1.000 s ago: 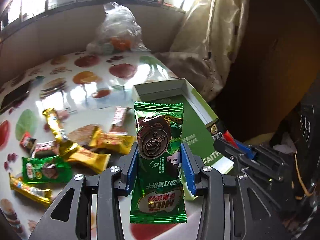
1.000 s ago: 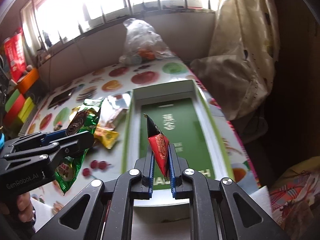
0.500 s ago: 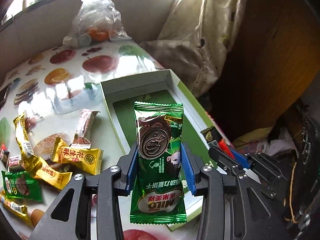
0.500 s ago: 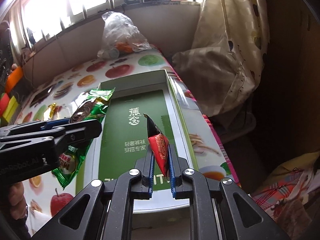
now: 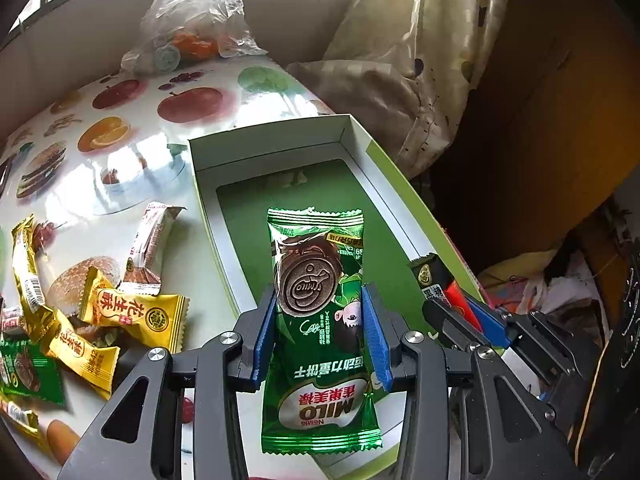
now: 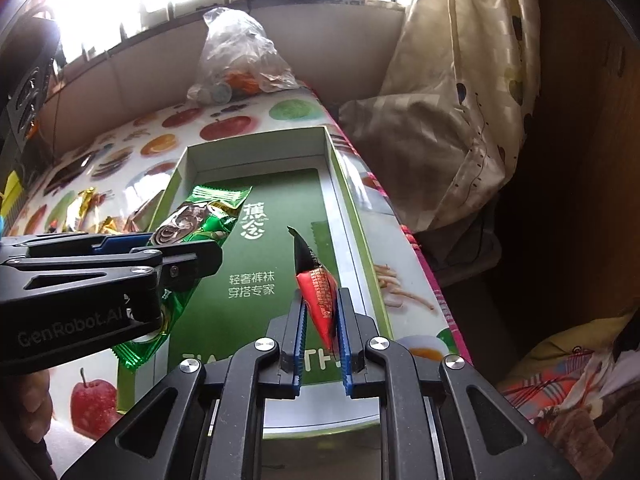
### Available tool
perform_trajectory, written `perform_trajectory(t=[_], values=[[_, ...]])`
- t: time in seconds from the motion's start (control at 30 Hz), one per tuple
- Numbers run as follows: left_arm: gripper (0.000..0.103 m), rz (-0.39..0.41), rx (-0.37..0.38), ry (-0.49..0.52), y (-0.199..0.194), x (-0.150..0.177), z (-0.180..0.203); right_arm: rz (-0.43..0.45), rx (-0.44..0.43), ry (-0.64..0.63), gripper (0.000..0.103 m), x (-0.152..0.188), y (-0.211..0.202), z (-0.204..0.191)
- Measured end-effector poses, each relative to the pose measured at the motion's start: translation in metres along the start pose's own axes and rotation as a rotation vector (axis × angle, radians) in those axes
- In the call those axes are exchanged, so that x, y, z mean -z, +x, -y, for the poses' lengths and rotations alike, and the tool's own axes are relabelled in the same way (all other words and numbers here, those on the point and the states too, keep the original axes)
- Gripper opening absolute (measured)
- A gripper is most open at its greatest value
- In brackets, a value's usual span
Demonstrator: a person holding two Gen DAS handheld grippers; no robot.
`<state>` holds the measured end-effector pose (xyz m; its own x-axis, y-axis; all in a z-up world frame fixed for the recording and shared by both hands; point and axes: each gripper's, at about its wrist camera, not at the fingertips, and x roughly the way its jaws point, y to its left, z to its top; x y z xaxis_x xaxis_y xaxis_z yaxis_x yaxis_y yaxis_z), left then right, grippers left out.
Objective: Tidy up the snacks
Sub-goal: 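Carry both snacks over the green box and release them inside, then move both tools back toward the snack pile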
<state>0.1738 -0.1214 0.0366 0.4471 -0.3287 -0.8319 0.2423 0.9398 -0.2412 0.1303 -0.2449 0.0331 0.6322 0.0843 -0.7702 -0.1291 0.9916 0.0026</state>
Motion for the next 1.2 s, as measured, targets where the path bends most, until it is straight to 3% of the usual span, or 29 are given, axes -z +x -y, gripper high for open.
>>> perform_trajectory(t=[0.63, 0.93, 1.03, 1.1, 1.2], values=[[0.042, -0.028, 0.015, -0.009, 0.014, 0.002, 0.002, -0.008, -0.005, 0.022, 0.017, 0.005, 0.005, 0.006], [0.042, -0.003, 0.031, -0.020, 0.002, 0.006, -0.003, 0.012, -0.046, 0.045, 0.029, 0.007, -0.001, 0.005], [0.042, 0.015, 0.032, -0.026, -0.007, 0.008, -0.006, 0.027, -0.060, 0.050, 0.036, 0.007, -0.007, 0.004], [0.042, 0.029, 0.033, -0.034, -0.014, 0.010, -0.010, 0.044, -0.047, 0.051, 0.048, 0.006, -0.012, 0.003], [0.042, 0.055, 0.036, -0.041, -0.027, 0.014, -0.014, 0.061, -0.052, 0.058, 0.048, 0.006, -0.018, 0.003]])
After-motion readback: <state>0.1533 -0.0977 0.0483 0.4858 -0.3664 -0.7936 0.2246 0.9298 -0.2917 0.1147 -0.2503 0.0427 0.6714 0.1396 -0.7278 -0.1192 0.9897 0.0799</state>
